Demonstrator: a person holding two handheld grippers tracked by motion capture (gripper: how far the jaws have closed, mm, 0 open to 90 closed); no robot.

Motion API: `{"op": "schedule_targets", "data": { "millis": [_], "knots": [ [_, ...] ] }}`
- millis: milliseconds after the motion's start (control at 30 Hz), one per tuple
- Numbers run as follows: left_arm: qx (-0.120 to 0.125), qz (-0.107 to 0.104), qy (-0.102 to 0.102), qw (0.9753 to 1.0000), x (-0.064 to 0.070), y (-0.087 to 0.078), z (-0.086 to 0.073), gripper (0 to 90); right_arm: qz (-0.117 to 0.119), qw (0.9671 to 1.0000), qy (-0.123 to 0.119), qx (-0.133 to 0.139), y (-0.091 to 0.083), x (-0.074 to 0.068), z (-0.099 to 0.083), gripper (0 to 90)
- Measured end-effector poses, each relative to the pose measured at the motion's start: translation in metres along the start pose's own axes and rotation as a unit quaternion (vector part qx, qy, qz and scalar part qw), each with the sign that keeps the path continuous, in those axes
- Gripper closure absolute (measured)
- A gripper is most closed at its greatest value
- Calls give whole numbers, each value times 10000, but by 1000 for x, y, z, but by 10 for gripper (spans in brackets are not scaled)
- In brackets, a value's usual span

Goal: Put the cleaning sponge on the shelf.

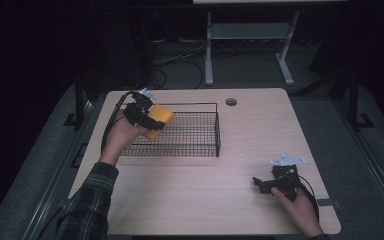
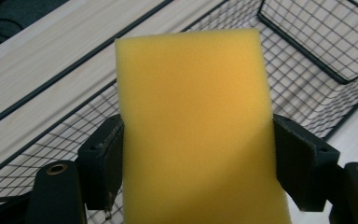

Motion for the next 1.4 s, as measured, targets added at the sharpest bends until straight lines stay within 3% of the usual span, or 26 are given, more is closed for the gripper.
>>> {"op": "schedule_targets", "data": {
  "millis": [300, 700, 1400],
  "knots": [
    [76, 208, -186, 9996, -25, 0, -7, 254, 3, 10000, -4, 2, 0, 0, 0, 25],
    [-68, 371, -414, 9984, -50, 5, -27, 254, 1, 10000, -5, 2, 0, 0, 0, 25],
    [-358, 423, -702, 9960, -73, 20, -61, 252, 1, 10000, -1, 0, 0, 0, 0, 25]
  ]
}}
Point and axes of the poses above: each handheld gripper's, and its own axes: y roughly forward along the jaws, z roughly out of its top, x roughly to its right, the point moved 7 cm from there along y, roughly forward along the jaws, and after that the axes turned 2 degrees about -y, right-handed, at the moved point
